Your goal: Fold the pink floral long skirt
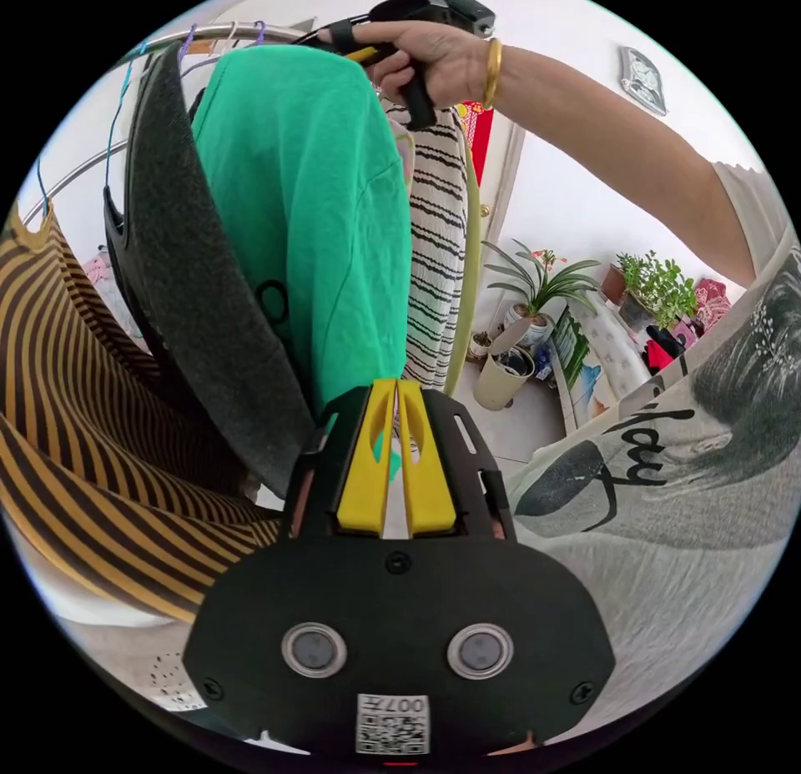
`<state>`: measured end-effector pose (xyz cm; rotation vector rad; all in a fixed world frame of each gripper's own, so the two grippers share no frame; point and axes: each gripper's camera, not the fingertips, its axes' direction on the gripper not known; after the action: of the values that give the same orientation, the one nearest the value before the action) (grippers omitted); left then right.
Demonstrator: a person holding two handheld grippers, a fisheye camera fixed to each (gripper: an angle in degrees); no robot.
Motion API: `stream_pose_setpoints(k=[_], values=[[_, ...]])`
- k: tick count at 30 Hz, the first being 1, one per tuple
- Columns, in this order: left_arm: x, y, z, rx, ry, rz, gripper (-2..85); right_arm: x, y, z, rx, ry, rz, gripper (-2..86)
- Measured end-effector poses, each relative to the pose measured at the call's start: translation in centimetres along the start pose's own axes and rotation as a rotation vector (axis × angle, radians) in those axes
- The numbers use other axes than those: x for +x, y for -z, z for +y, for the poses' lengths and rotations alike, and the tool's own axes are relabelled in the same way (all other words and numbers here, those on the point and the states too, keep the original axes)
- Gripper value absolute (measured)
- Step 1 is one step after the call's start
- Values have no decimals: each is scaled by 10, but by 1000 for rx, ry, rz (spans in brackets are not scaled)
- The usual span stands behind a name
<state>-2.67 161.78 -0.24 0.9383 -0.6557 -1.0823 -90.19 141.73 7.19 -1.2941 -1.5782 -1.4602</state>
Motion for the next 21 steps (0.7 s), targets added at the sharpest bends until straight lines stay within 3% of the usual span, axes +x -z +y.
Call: stream_pose_setpoints(k=[5,13,21], values=[[4,2,5,-34,47,-6,-10,-3,20,-9,32,-8,-56,2],[19,11,-1,-43,83,-18,-10,-13,111,-11,171,16,35,2],[74,21,-44,54,-76,66,-7,-26,224,130,278,-67,-8,3]])
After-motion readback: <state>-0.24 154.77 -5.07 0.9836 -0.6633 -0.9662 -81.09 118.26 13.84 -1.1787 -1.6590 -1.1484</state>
